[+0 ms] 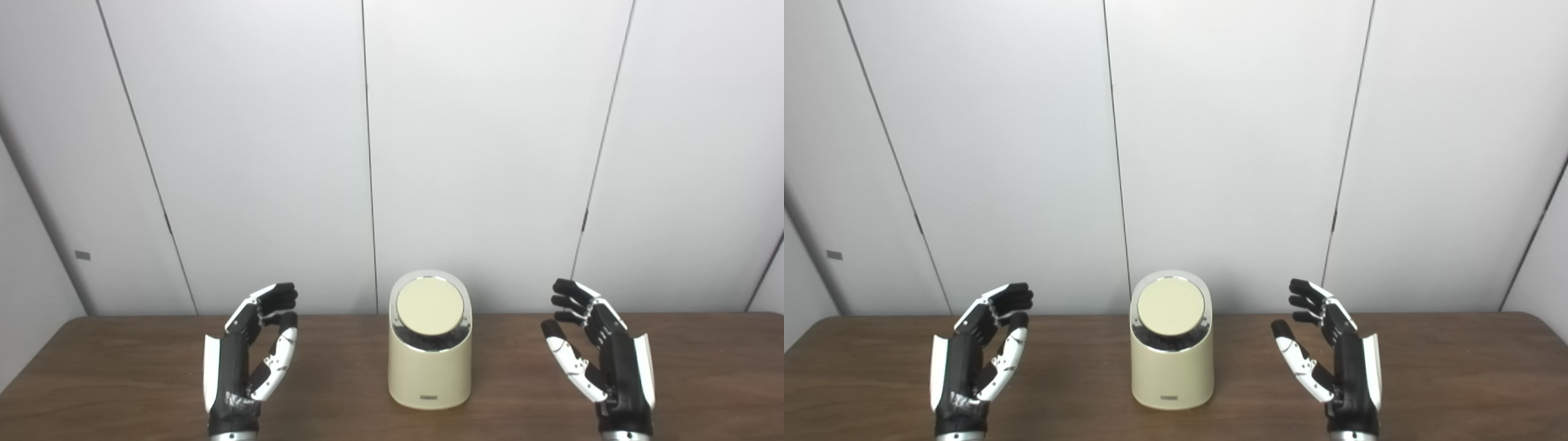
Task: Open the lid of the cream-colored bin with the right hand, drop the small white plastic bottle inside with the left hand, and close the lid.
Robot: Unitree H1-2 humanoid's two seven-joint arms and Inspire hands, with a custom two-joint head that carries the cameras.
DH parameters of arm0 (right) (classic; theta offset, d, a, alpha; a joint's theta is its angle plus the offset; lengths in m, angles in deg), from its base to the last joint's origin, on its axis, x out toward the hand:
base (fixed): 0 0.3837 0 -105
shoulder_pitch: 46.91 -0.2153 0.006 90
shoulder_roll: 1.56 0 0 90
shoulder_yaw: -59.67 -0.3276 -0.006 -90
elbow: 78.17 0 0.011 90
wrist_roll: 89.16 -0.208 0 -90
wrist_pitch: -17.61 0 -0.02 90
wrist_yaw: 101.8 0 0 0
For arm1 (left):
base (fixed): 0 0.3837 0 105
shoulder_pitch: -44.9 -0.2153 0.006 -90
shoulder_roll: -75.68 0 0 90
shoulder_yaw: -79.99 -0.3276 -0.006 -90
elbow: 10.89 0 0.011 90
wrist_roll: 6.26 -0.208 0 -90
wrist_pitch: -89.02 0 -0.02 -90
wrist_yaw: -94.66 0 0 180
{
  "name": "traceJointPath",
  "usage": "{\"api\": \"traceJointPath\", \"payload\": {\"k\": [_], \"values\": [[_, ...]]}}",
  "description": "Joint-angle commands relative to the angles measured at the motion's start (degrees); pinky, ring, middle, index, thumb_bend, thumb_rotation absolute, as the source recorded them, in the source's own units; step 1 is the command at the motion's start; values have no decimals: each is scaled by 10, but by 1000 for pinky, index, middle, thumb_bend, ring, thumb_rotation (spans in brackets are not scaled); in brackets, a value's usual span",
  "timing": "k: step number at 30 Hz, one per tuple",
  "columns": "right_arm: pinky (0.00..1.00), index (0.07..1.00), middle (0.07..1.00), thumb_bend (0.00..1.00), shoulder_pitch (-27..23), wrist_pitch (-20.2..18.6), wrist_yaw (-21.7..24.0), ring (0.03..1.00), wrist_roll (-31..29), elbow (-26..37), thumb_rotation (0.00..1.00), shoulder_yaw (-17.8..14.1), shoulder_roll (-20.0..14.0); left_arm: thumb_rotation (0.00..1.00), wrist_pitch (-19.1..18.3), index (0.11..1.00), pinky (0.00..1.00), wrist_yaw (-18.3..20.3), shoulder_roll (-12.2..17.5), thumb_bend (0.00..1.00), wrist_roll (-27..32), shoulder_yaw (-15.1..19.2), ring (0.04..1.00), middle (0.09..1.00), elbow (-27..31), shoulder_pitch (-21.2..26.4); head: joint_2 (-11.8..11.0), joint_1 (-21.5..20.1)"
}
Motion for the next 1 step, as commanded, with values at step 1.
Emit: {"api": "traceJointPath", "payload": {"k": [1], "values": [[643, 751, 758, 291, -21, 32, 2, 733, -9, 4, 420, -2, 1, 347, 3, 720, 610, 3, -2, 254, 11, 3, 695, 710, 10, 28, -1, -1]]}}
